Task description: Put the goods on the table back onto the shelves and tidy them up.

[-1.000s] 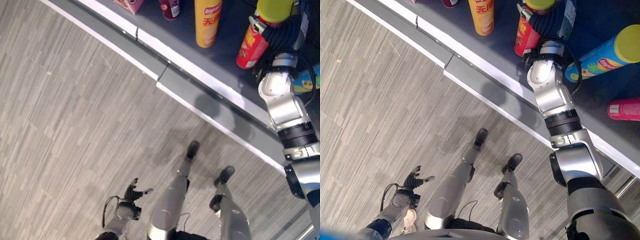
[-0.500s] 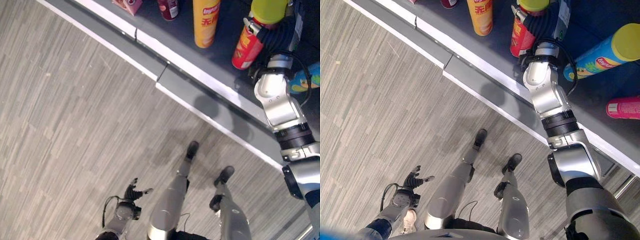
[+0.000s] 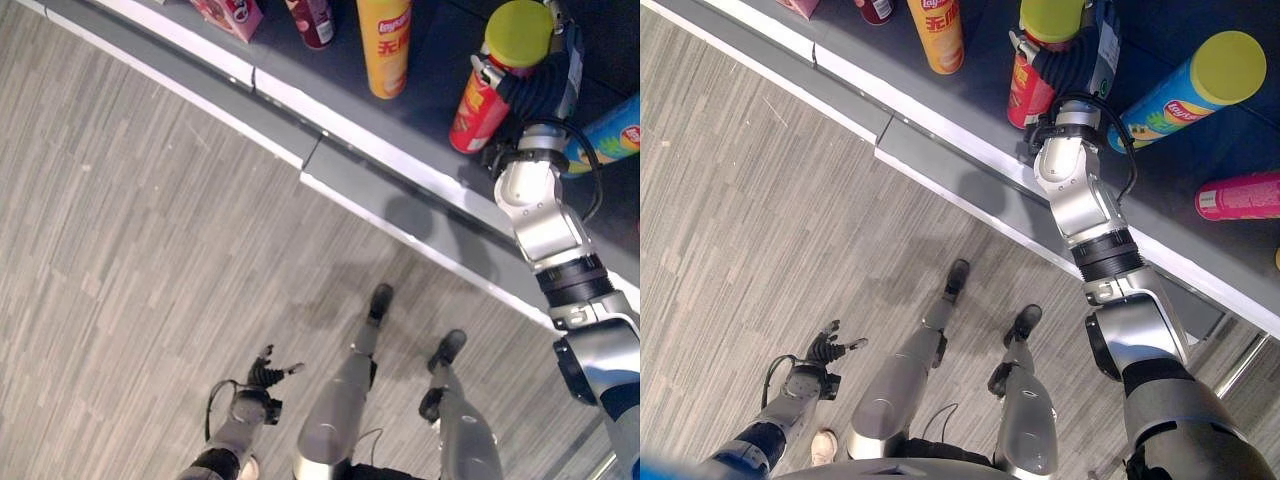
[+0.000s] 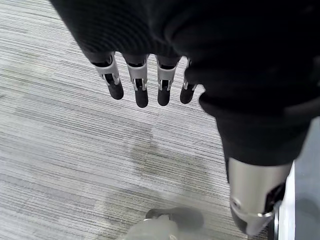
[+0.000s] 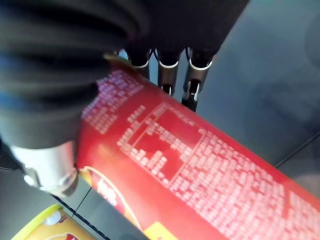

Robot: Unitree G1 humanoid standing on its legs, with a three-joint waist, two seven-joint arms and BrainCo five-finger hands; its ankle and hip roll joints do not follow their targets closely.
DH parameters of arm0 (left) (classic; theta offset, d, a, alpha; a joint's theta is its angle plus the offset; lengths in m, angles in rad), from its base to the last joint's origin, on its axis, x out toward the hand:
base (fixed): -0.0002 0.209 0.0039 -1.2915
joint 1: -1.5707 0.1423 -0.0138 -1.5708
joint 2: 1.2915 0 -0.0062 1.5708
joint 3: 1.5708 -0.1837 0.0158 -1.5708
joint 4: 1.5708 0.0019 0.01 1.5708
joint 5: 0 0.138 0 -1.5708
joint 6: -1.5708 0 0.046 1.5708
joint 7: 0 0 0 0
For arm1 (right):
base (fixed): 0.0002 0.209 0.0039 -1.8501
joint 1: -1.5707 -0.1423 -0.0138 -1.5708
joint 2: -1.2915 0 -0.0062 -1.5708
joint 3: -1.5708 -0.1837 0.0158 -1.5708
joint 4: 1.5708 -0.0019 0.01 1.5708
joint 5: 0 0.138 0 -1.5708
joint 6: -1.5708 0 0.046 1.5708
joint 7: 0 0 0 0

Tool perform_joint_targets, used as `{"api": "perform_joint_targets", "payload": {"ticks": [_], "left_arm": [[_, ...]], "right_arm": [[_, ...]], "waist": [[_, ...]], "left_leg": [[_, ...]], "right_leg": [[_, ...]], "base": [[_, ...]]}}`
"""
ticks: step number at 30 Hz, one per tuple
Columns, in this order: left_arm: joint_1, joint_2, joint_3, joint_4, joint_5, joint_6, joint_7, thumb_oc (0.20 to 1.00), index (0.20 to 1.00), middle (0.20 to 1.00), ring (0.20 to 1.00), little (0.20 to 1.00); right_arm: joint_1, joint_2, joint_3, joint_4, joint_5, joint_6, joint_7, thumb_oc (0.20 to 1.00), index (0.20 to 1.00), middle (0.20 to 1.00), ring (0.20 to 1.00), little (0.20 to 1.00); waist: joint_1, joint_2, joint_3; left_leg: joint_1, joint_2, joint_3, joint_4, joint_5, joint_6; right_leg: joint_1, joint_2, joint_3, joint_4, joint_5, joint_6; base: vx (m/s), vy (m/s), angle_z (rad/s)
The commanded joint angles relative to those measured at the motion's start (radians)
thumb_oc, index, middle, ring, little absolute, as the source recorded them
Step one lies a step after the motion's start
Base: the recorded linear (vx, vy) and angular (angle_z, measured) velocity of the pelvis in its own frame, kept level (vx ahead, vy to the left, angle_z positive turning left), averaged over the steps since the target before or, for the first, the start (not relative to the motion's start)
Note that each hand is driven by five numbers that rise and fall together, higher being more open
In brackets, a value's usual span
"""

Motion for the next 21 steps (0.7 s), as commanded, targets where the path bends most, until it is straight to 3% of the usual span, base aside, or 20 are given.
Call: {"api": "perform_joint_targets", "payload": {"ticks": [1, 11, 15, 20, 21], "left_arm": [[0.035, 0.011, -0.023, 0.042, -0.025, 0.007, 0.0, 1.0, 1.0, 1.0, 1.0, 1.0], [0.025, 0.011, -0.018, 0.044, -0.027, 0.011, 0.001, 1.0, 1.0, 1.0, 1.0, 1.0], [0.016, 0.007, -0.006, 0.048, -0.02, 0.02, 0.001, 1.0, 1.0, 1.0, 1.0, 1.0], [0.016, 0.008, 0.024, 0.056, -0.009, 0.033, -0.011, 1.0, 1.0, 1.0, 1.0, 1.0], [0.016, 0.009, 0.042, 0.066, 0.001, 0.043, -0.019, 1.0, 1.0, 1.0, 1.0, 1.0]], "right_arm": [[0.017, -0.025, 0.023, -0.063, -0.051, -0.029, -0.011, 1.0, 1.0, 1.0, 1.0, 1.0], [0.032, -0.02, 0.021, -0.1, -0.078, -0.025, -0.014, 1.0, 1.0, 1.0, 1.0, 1.0], [0.092, -0.032, -0.008, -0.222, -0.127, -0.03, -0.019, 1.0, 1.0, 1.0, 1.0, 1.0], [0.225, -0.048, -0.045, -0.399, -0.156, -0.056, 0.04, 1.0, 1.0, 1.0, 1.0, 1.0], [0.288, -0.051, -0.036, -0.457, -0.126, -0.086, 0.098, 1.0, 1.0, 1.0, 1.0, 1.0]], "waist": [[-0.002, -0.032, -0.059], [-0.008, -0.04, -0.069], [-0.02, -0.052, -0.086], [-0.046, -0.081, -0.12], [-0.061, -0.097, -0.137]], "left_leg": [[0.002, 0.012, -0.013, 0.036, -0.161, -0.021], [0.009, 0.011, -0.013, 0.038, -0.166, -0.02], [0.027, 0.015, -0.011, 0.031, -0.167, -0.021], [0.066, 0.025, -0.002, 0.016, -0.17, -0.025], [0.084, 0.029, 0.007, 0.011, -0.173, -0.026]], "right_leg": [[0.009, -0.06, 0.039, 0.024, -0.089, 0.011], [0.018, -0.059, 0.036, 0.019, -0.088, 0.012], [0.034, -0.058, 0.033, 0.014, -0.087, 0.013], [0.064, -0.052, 0.034, 0.013, -0.088, 0.014], [0.075, -0.049, 0.037, 0.013, -0.087, 0.015]], "base": [[0.0, 0.0, 0.0], [0.0, 0.0, 0.0], [0.0, -0.003, 0.02], [0.0, -0.004, 0.01], [0.0, -0.02, -0.04]]}}
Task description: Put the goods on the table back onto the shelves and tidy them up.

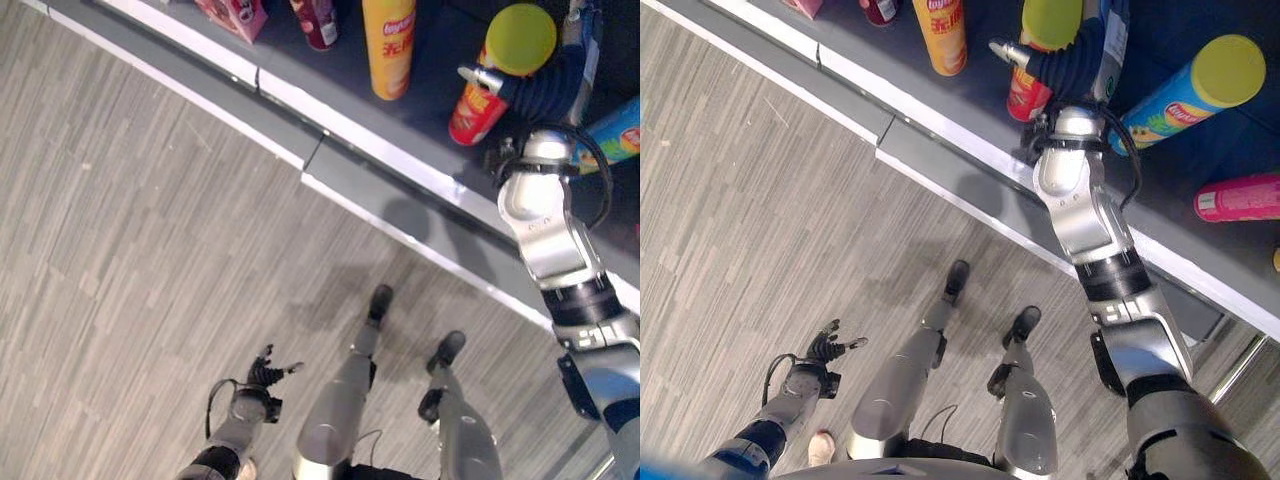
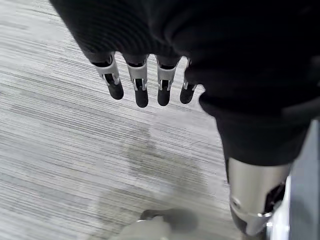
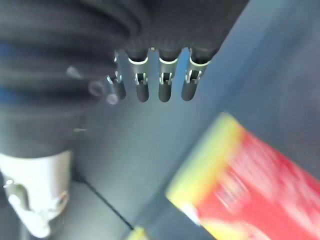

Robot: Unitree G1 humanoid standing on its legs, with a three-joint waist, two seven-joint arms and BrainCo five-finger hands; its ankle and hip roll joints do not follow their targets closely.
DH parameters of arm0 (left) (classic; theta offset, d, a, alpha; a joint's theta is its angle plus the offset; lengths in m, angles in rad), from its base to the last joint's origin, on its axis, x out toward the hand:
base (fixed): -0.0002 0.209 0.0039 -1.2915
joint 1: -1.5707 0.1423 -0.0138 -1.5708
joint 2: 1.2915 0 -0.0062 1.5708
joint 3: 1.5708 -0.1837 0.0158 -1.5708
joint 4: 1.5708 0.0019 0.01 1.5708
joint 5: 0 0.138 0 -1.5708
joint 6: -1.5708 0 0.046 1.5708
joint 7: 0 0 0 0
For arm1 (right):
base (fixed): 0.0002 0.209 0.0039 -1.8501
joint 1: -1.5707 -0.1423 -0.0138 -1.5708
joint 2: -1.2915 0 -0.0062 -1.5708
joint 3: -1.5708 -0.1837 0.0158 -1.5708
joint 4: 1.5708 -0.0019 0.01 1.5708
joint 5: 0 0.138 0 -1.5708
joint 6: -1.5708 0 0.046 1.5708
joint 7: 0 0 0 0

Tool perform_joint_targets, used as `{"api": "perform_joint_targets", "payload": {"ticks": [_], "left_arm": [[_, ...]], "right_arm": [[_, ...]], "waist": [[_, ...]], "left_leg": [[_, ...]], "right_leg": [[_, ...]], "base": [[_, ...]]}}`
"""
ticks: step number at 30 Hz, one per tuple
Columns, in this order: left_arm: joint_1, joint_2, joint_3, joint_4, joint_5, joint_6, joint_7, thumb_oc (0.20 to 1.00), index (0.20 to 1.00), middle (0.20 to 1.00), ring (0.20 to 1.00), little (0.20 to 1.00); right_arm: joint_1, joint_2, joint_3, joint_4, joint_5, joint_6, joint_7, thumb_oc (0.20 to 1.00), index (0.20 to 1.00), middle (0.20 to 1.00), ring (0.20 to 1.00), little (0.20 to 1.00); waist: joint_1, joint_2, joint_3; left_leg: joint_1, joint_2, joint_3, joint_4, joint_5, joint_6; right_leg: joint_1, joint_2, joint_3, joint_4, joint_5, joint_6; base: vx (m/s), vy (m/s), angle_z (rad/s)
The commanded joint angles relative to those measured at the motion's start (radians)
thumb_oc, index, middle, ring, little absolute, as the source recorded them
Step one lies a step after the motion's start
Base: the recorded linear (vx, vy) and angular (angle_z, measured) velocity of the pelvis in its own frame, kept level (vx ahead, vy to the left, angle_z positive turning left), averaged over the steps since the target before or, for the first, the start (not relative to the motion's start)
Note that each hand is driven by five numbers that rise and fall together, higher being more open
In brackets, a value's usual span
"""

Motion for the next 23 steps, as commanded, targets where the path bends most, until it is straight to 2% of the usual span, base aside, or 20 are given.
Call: {"api": "perform_joint_targets", "payload": {"ticks": [1, 2, 3, 4, 5, 6, 7, 8, 9, 10, 13, 14, 15, 16, 17, 19, 21, 23], "left_arm": [[0.021, 0.008, -0.009, 0.064, 0.001, 0.018, -0.012, 1.0, 1.0, 1.0, 1.0, 1.0], [0.024, 0.009, 0.001, 0.071, 0.004, 0.02, -0.014, 1.0, 1.0, 1.0, 1.0, 1.0], [0.026, 0.009, 0.022, 0.082, 0.02, 0.028, -0.023, 1.0, 1.0, 1.0, 1.0, 1.0], [0.028, 0.009, 0.021, 0.081, 0.02, 0.028, -0.023, 1.0, 1.0, 1.0, 1.0, 1.0], [0.037, 0.007, 0.038, 0.093, 0.044, 0.029, -0.03, 1.0, 1.0, 1.0, 1.0, 1.0], [0.042, 0.006, 0.047, 0.101, 0.059, 0.031, -0.036, 1.0, 1.0, 1.0, 1.0, 1.0], [0.042, 0.006, 0.046, 0.101, 0.059, 0.031, -0.036, 1.0, 1.0, 1.0, 1.0, 1.0], [0.052, 0.002, 0.062, 0.112, 0.082, 0.032, -0.05, 1.0, 1.0, 1.0, 1.0, 1.0], [0.061, 0.0, 0.068, 0.112, 0.091, 0.03, -0.054, 1.0, 1.0, 1.0, 1.0, 1.0], [0.077, 0.001, 0.076, 0.113, 0.114, 0.03, -0.073, 1.0, 1.0, 1.0, 1.0, 1.0], [0.096, 0.005, 0.069, 0.092, 0.13, 0.015, -0.115, 1.0, 1.0, 1.0, 1.0, 1.0], [0.11, 0.009, 0.058, 0.081, 0.129, 0.007, -0.137, 1.0, 1.0, 1.0, 1.0, 1.0], [0.114, -0.002, 0.048, 0.093, 0.132, 0.011, -0.154, 1.0, 1.0, 1.0, 1.0, 1.0], [0.114, -0.002, 0.048, 0.093, 0.132, 0.011, -0.154, 1.0, 1.0, 1.0, 1.0, 1.0], [0.131, -0.017, 0.038, 0.117, 0.134, 0.011, -0.169, 1.0, 1.0, 1.0, 1.0, 1.0], [0.137, -0.017, 0.03, 0.12, 0.132, 0.013, -0.178, 1.0, 1.0, 1.0, 1.0, 1.0], [0.145, -0.022, 0.022, 0.123, 0.122, 0.01, -0.187, 1.0, 1.0, 1.0, 1.0, 1.0], [0.119, -0.028, 0.032, 0.162, 0.093, 0.017, -0.185, 1.0, 1.0, 1.0, 1.0, 1.0]], "right_arm": [[0.063, -0.031, 0.009, -0.038, -0.018, -0.081, 0.069, 1.0, 1.0, 1.0, 1.0, 1.0], [0.103, -0.022, 0.017, -0.069, 0.036, -0.107, 0.121, 1.0, 1.0, 1.0, 1.0, 1.0], [0.181, -0.025, 0.043, -0.101, 0.158, -0.153, 0.222, 1.0, 1.0, 1.0, 1.0, 1.0], [0.183, -0.025, 0.041, -0.104, 0.16, -0.153, 0.224, 1.0, 1.0, 1.0, 1.0, 1.0], [0.275, -0.032, 0.057, -0.125, 0.316, -0.204, 0.341, 1.0, 1.0, 1.0, 1.0, 1.0], [0.33, -0.04, 0.06, -0.13, 0.398, -0.219, 0.406, 1.0, 1.0, 1.0, 1.0, 1.0], [0.331, -0.041, 0.059, -0.131, 0.399, -0.219, 0.407, 1.0, 1.0, 1.0, 1.0, 1.0], [0.423, -0.057, 0.077, -0.135, 0.506, -0.233, 0.517, 1.0, 1.0, 1.0, 1.0, 1.0], [0.475, -0.068, 0.081, -0.142, 0.562, -0.234, 0.572, 1.0, 1.0, 1.0, 1.0, 1.0], [0.552, -0.1, 0.102, -0.139, 0.645, -0.222, 0.678, 1.0, 1.0, 1.0, 1.0, 1.0], [0.627, -0.185, 0.154, -0.08, 0.737, -0.181, 0.826, 1.0, 1.0, 1.0, 1.0, 1.0], [0.668, -0.202, 0.182, -0.005, 0.788, -0.152, 0.884, 1.0, 1.0, 1.0, 1.0, 1.0], [0.703, -0.196, 0.199, 0.091, 0.742, -0.142, 0.884, 1.0, 1.0, 1.0, 1.0, 1.0], [0.703, -0.195, 0.2, 0.092, 0.741, -0.143, 0.883, 1.0, 1.0, 1.0, 1.0, 1.0], [0.77, -0.108, 0.163, 0.323, 0.69, -0.12, 0.857, 1.0, 1.0, 1.0, 1.0, 1.0], [0.796, -0.062, 0.149, 0.451, 0.643, -0.109, 0.844, 1.0, 1.0, 1.0, 1.0, 1.0], [0.816, 0.02, 0.103, 0.683, 0.599, -0.091, 0.794, 1.0, 1.0, 1.0, 1.0, 1.0], [0.765, 0.145, 0.003, 1.05, 0.563, -0.064, 0.683, 1.0, 1.0, 1.0, 1.0, 1.0]], "waist": [[-0.036, -0.058, -0.108], [-0.043, -0.067, -0.115], [-0.062, -0.084, -0.136], [-0.063, -0.084, -0.138], [-0.077, -0.097, -0.155], [-0.087, -0.103, -0.167], [-0.091, -0.102, -0.17], [-0.107, -0.114, -0.195], [-0.115, -0.118, -0.209], [-0.127, -0.125, -0.234], [-0.134, -0.133, -0.269], [-0.139, -0.135, -0.294], [-0.146, -0.137, -0.315], [-0.145, -0.137, -0.314], [-0.152, -0.136, -0.343], [-0.161, -0.136, -0.361], [-0.17, -0.133, -0.378], [-0.187, -0.126, -0.394]], "left_leg": [[0.06, 0.03, 0.009, 0.009, -0.179, -0.025], [0.072, 0.034, 0.016, 0.009, -0.183, -0.025], [0.09, 0.039, 0.031, 0.009, -0.187, -0.027], [0.09, 0.039, 0.03, 0.009, -0.187, -0.027], [0.114, 0.046, 0.044, 0.009, -0.195, -0.031], [0.126, 0.047, 0.05, 0.009, -0.199, -0.032], [0.122, 0.046, 0.046, 0.009, -0.197, -0.031], [0.144, 0.051, 0.057, 0.009, -0.203, -0.034], [0.158, 0.054, 0.064, 0.009, -0.208, -0.035], [0.19, 0.058, 0.079, 0.009, -0.218, -0.037], [0.24, 0.067, 0.104, 0.009, -0.232, -0.043], [0.261, 0.07, 0.115, 0.009, -0.239, -0.043], [0.282, 0.075, 0.128, 0.009, -0.247, -0.045], [0.283, 0.075, 0.129, 0.009, -0.247, -0.045], [0.323, 0.083, 0.154, 0.009, -0.261, -0.045], [0.341, 0.085, 0.162, 0.009, -0.268, -0.045], [0.37, 0.089, 0.173, 0.009, -0.276, -0.045], [0.395, 0.096, 0.191, 0.009, -0.286, -0.043]], "right_leg": [[0.046, -0.049, 0.04, 0.013, -0.093, 0.015], [0.054, -0.048, 0.046, 0.013, -0.093, 0.014], [0.069, -0.045, 0.045, 0.013, -0.093, 0.015], [0.069, -0.046, 0.044, 0.013, -0.093, 0.015], [0.089, -0.044, 0.044, 0.013, -0.097, 0.014], [0.101, -0.044, 0.042, 0.013, -0.099, 0.015], [0.099, -0.045, 0.038, 0.013, -0.098, 0.016], [0.118, -0.043, 0.032, 0.013, -0.103, 0.016], [0.13, -0.041, 0.033, 0.013, -0.105, 0.017], [0.156, -0.04, 0.034, 0.013, -0.109, 0.018], [0.194, -0.036, 0.045, 0.013, -0.114, 0.019], [0.207, -0.035, 0.05, 0.013, -0.116, 0.019], [0.219, -0.032, 0.059, 0.013, -0.118, 0.019], [0.22, -0.032, 0.06, 0.013, -0.118, 0.019], [0.244, -0.029, 0.076, 0.013, -0.123, 0.017], [0.256, -0.027, 0.082, 0.013, -0.126, 0.017], [0.276, -0.023, 0.096, 0.013, -0.131, 0.014], [0.282, -0.013, 0.122, 0.013, -0.139, 0.007]], "base": [[0.0, -0.028, -0.1], [0.0, -0.035, -0.15], [0.0, -0.034, -0.18], [0.0, -0.056, -0.18], [0.01, -0.046, -0.17], [0.01, -0.042, -0.1], [0.01, -0.048, -0.13], [0.02, -0.045, -0.18], [0.04, -0.067, -0.18], [0.03, -0.041, -0.18], [0.02, -0.04, -0.25], [-0.01, -0.065, -0.46], [0.0, -0.039, -0.37], [0.0, -0.069, -0.25], [0.03, -0.059, -0.2], [0.03, -0.078, -0.3], [0.02, -0.081, -0.35], [0.01, -0.106, -0.25]]}}
